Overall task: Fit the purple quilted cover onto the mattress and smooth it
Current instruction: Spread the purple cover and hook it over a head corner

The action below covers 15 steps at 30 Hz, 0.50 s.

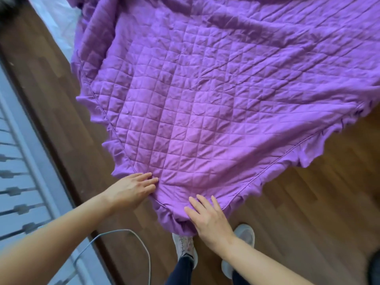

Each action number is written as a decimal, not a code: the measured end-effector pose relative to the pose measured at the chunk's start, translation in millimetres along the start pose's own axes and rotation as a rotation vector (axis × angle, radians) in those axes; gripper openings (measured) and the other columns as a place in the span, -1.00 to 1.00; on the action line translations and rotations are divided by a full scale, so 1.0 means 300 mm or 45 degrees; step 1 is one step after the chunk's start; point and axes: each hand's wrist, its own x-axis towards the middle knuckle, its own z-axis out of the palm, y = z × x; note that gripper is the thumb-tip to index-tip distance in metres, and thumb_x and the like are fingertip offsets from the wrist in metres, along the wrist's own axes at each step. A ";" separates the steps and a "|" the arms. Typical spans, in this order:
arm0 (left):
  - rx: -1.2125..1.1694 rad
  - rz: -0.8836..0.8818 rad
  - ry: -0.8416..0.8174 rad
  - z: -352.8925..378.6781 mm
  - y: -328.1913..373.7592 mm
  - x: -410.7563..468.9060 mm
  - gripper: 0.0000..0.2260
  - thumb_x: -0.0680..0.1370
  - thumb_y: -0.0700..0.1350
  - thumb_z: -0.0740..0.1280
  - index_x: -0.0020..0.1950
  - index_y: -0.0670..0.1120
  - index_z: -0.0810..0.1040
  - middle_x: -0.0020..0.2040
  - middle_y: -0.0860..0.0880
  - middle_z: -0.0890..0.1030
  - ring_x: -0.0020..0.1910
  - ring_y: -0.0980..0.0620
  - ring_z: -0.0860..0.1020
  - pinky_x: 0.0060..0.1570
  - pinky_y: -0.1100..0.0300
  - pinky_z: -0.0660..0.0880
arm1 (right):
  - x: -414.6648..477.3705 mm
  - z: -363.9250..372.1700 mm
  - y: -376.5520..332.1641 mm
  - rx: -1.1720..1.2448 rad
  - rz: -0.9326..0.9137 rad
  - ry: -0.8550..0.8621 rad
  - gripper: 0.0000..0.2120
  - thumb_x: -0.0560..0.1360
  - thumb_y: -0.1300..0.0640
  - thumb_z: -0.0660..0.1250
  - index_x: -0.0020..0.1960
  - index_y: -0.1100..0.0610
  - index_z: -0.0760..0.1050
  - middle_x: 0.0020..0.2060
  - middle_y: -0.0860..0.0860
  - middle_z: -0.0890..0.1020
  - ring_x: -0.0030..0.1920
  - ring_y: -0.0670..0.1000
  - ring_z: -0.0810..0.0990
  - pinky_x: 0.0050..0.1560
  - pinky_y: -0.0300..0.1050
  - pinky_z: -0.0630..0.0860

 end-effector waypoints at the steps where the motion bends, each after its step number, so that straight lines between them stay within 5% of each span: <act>1: 0.004 0.021 0.011 -0.014 -0.001 0.007 -0.72 0.39 -0.05 0.13 -0.16 -0.03 0.63 0.02 0.04 0.68 -0.02 -0.01 0.66 0.03 0.20 0.51 | -0.003 -0.002 -0.003 0.009 0.016 -0.015 -0.71 0.35 0.17 0.16 -0.03 0.01 0.57 0.08 0.03 0.64 0.10 0.09 0.62 0.02 0.22 0.56; 5: -0.025 0.048 -0.062 -0.052 0.001 0.031 -0.79 0.35 -0.04 0.16 -0.27 0.01 0.59 -0.11 0.10 0.68 -0.15 0.03 0.66 -0.17 0.23 0.56 | -0.012 -0.012 0.004 0.079 0.023 -0.139 -0.74 0.30 0.10 0.44 -0.02 0.00 0.53 0.10 0.01 0.62 0.12 0.08 0.59 -0.02 0.20 0.58; 9: -0.159 -0.231 0.063 -0.129 0.012 0.148 -0.81 0.38 0.03 0.15 -0.15 0.05 0.54 -0.29 0.12 0.63 -0.36 0.01 0.61 -0.49 0.25 0.46 | 0.063 -0.092 0.065 0.342 0.144 0.144 -0.77 0.42 0.04 0.22 0.03 0.06 0.53 0.13 0.05 0.58 0.08 0.06 0.55 -0.13 -0.04 0.60; 12: -0.009 -0.260 0.304 -0.155 0.046 0.325 -0.69 0.43 -0.07 0.14 0.12 0.01 0.51 0.02 0.00 0.65 -0.03 -0.09 0.62 -0.15 0.06 0.55 | 0.183 -0.154 0.186 0.173 0.527 0.214 -0.62 0.47 0.03 0.19 0.27 0.02 0.45 0.35 0.16 0.40 0.29 0.17 0.37 0.12 0.17 0.50; 15: 0.017 -0.457 0.079 -0.124 0.118 0.478 -0.54 0.54 0.10 0.15 0.45 0.19 0.22 0.50 -0.09 0.21 0.43 -0.33 0.20 0.20 -0.41 0.23 | 0.250 -0.182 0.335 0.155 0.880 -0.266 -0.44 0.56 -0.14 0.13 0.50 -0.18 0.00 0.53 0.05 -0.15 0.49 0.26 -0.14 0.34 0.43 0.03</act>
